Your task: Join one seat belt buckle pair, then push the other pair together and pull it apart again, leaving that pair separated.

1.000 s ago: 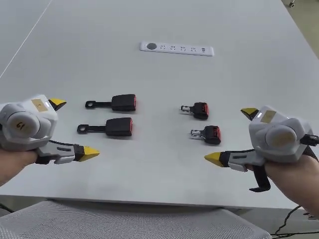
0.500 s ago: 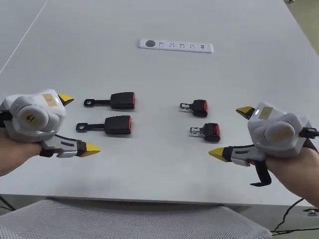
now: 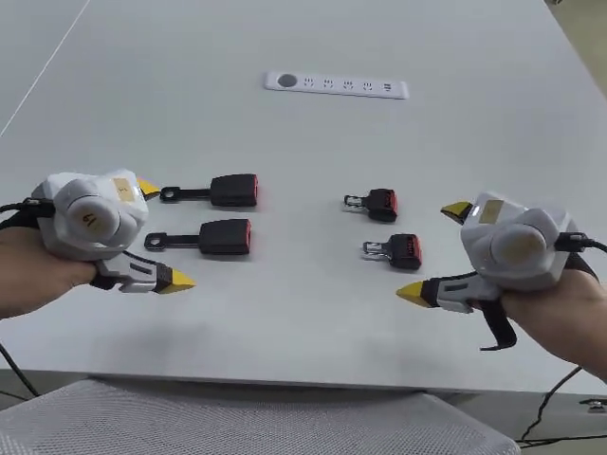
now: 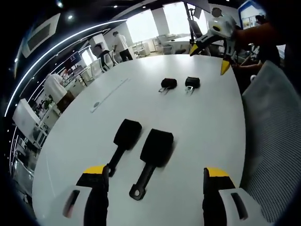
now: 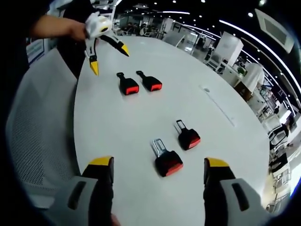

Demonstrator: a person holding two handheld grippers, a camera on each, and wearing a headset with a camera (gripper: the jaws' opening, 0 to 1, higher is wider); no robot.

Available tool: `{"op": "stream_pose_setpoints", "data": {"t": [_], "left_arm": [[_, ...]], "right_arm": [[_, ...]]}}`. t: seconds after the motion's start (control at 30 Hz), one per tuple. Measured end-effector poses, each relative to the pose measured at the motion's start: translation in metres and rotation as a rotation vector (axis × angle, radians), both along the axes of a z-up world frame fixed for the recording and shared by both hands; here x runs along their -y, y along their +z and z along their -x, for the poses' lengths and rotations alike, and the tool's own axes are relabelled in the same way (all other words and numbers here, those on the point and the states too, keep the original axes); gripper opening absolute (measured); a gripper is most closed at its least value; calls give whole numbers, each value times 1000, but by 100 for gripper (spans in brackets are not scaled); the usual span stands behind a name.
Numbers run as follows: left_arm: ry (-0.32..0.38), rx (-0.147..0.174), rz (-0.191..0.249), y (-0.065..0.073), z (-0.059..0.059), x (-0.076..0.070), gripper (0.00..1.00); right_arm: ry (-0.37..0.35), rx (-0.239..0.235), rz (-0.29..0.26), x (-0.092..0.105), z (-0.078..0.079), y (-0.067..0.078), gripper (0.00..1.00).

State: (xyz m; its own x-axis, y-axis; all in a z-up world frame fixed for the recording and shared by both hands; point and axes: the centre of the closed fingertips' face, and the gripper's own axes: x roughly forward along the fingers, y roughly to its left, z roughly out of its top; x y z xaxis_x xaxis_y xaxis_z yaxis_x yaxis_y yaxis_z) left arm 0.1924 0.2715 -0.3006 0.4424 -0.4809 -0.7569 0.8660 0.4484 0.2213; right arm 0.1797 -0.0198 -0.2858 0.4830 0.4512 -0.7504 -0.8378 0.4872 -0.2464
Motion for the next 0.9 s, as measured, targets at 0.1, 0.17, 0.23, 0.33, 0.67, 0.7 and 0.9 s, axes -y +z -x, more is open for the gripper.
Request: {"op": "stream_pose_setpoints", "data": {"t": [0.1,0.17,0.23,0.33,0.67,0.7,0.9], "left_arm": [[-17,-16,-28,-9,-2,-2,84],[-17,-28,-26,-12,-4,-2,83],[-17,-32,-23,-14,-8,-1,82],[-21,-37,-18,-15,-12,1,79],[-61,-74,-8,-22,-23,11,64],[-67,-80,-10,-23,-24,12,63],[-136,-81,-61,-32,-28,14,61]], "right_arm": [[2,-13,5,2,-2,-4,78],[10,-25,13,3,-3,-7,75],[20,-27,31,6,-5,-11,73],[38,-54,38,7,-6,-16,67],[108,-123,54,5,-18,-33,58],[113,-129,57,5,-20,-36,58],[135,-172,61,4,-21,-44,53]]}}
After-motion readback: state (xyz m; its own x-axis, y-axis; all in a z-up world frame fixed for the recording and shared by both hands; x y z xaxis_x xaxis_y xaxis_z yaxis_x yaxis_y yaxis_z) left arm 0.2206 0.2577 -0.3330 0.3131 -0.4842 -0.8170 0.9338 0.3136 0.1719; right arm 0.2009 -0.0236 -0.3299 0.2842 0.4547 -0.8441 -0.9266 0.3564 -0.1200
